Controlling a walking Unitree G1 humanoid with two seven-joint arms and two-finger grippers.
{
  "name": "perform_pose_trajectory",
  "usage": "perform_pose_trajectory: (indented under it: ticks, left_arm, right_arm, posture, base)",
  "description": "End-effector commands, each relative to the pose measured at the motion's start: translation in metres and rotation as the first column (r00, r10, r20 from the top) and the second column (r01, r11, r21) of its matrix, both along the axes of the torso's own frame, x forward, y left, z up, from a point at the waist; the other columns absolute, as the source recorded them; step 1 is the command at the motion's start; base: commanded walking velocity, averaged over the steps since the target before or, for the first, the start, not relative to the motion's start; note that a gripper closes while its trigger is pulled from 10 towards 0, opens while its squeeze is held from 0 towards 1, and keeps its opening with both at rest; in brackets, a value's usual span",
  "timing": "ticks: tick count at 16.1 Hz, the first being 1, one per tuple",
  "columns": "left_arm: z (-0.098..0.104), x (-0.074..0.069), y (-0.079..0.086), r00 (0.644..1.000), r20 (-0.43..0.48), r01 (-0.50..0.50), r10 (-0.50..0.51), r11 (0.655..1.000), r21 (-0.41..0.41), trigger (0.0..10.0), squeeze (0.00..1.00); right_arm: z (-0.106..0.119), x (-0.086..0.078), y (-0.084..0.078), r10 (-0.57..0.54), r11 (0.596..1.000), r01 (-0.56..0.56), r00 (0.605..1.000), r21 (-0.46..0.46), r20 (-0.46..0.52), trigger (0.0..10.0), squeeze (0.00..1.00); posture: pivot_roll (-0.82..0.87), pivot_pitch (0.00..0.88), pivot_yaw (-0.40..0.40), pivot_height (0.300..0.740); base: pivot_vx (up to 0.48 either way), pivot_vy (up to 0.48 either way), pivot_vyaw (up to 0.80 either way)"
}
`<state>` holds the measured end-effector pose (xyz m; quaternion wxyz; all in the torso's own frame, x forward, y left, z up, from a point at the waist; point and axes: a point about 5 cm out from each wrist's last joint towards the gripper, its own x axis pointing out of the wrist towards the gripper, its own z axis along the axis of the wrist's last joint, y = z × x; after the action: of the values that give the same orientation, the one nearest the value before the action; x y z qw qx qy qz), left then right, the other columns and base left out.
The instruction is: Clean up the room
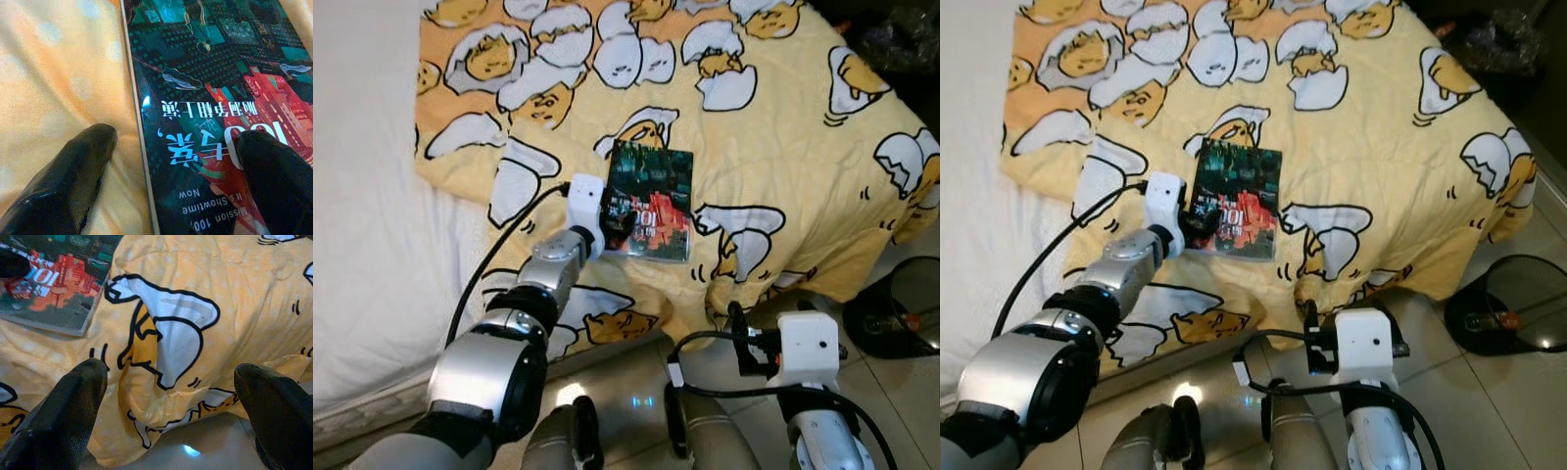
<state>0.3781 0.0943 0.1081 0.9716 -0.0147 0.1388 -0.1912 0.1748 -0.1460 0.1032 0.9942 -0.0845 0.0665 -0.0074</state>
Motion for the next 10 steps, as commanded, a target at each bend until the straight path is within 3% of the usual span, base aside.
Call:
perform_pose_trajectory:
  ticks: [1, 3, 4, 9, 10]
  left_arm:
    - [-0.017, -0.008, 0.0, 0.997, -0.073, 0.0, -0.001, 1.0, -0.011, 10.0, 0.0]
    - [-0.027, -0.014, -0.001, 0.991, -0.135, -0.001, -0.005, 0.999, -0.046, 10.0, 0.0]
    - [-0.032, -0.016, 0.003, 0.988, -0.156, -0.016, 0.012, 1.0, -0.026, 10.0, 0.0]
    - [-0.027, -0.011, 0.024, 0.986, -0.128, -0.106, 0.104, 0.994, -0.017, 10.0, 0.0]
    - [-0.03, -0.013, 0.021, 0.984, -0.166, -0.078, 0.07, 0.996, -0.044, 3.6, 0.0]
  right_arm:
    - [0.0, -0.003, 0.001, 0.005, 1.0, -0.005, 1.0, -0.008, -0.015, 10.0, 0.0]
    - [0.0, -0.002, 0.0, 0.011, 1.0, -0.012, 1.0, -0.012, -0.019, 10.0, 0.0]
    - [-0.001, -0.001, -0.001, 0.011, 1.0, -0.012, 1.0, -0.014, -0.02, 10.0, 0.0]
    - [-0.001, -0.001, -0.001, 0.01, 1.0, -0.011, 1.0, -0.021, -0.024, 10.0, 0.0]
    - [-0.002, 0.0, -0.001, 0.01, 1.0, -0.01, 1.0, -0.022, -0.026, 10.0, 0.0]
  posture:
    - [-0.37, 0.33, 0.058, 0.723]
    - [-0.37, 0.323, 0.056, 0.723]
    - [-0.38, 0.31, 0.056, 0.723]
    - [-0.37, 0.305, 0.061, 0.723]
    - [-0.37, 0.31, 0.06, 0.723]
  base:
    - [0.0, 0.0, 0.0]
    - [0.0, 0.0, 0.0]
    - [0.0, 0.0, 0.0]
    - [0.0, 0.0, 0.0]
    - [0.0, 0.0, 0.0]
